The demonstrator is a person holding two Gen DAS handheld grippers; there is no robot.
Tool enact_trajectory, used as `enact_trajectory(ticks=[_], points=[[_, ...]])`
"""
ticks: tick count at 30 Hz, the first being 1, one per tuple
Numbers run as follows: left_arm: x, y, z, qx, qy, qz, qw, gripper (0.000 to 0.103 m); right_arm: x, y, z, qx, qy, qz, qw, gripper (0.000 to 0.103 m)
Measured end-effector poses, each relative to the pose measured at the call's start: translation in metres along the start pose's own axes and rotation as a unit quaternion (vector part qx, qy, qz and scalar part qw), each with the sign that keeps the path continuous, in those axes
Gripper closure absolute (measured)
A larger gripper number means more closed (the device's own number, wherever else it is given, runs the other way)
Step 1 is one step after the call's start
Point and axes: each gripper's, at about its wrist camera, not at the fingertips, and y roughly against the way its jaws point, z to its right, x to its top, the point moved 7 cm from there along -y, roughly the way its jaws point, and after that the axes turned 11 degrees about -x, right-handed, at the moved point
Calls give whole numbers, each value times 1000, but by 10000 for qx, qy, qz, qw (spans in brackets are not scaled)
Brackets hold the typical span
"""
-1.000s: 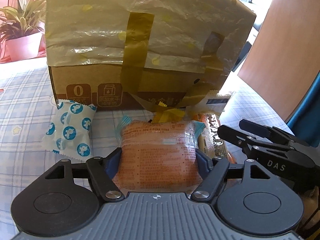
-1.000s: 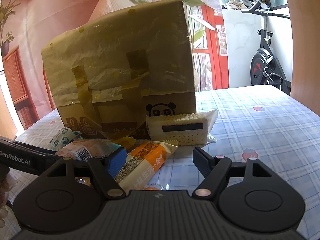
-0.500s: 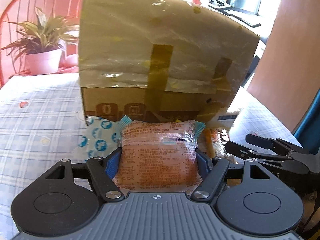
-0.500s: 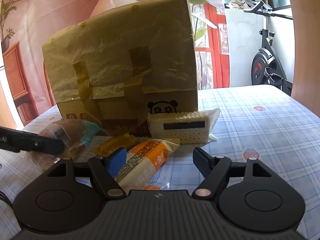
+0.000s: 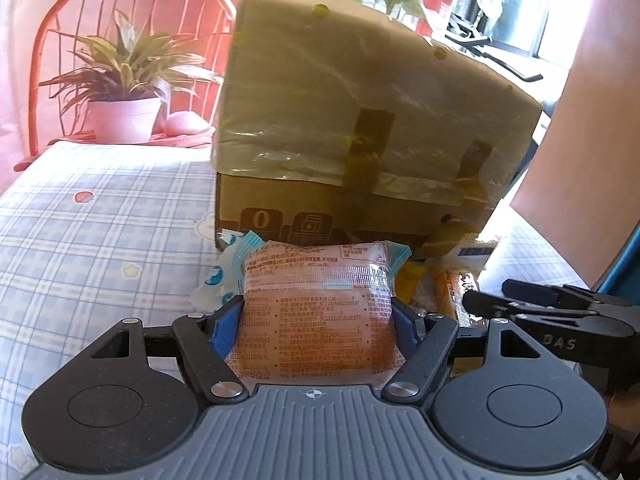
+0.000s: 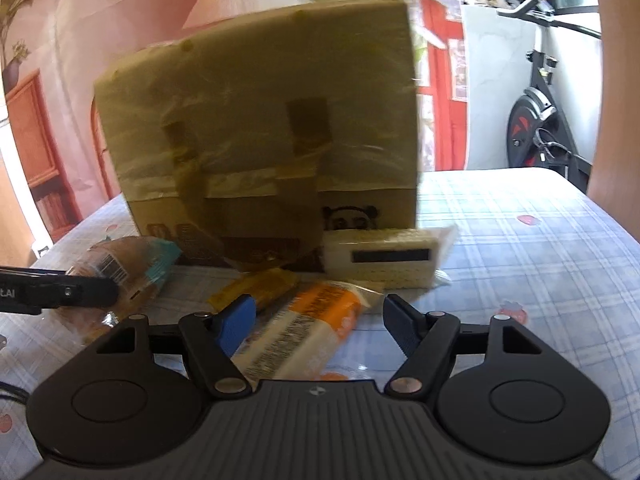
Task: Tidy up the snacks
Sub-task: 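Close the left tool on the orange wrapped pastry while the right tool grasps the orange-and-white bar, then lift the pastry with the left tool while the right tool carries the bar over the box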
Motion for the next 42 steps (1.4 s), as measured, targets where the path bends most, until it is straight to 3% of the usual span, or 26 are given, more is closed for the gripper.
enact_trajectory(ticks=[4, 10, 12, 19, 25, 35, 42], points=[[-4, 6, -3, 12, 56, 20, 10000, 27, -4, -13, -16, 16, 67, -313, 9995, 30], [-6, 12, -8, 57, 178, 69, 9998, 27, -8, -28, -25, -309, 88, -589, 9977, 30], [-6, 13, -9, 59, 211, 77, 9997, 27, -11, -31, -25, -480, 227, -692, 9962, 37], [-6, 13, -9, 19, 228, 88, 9997, 27, -17, -22, -27, -382, 458, -706, 9957, 49], [-8, 12, -8, -22, 229, 60, 9997, 27, -25, -8, -35, -259, 720, -747, 9943, 52], [-8, 13, -8, -32, 166, 48, 9998, 27, -19, -23, -30, -335, 311, -995, 9940, 53], [-5, 14, -5, -40, 83, 97, 9999, 27, -19, -12, -14, 15, -284, -849, 9960, 59]])
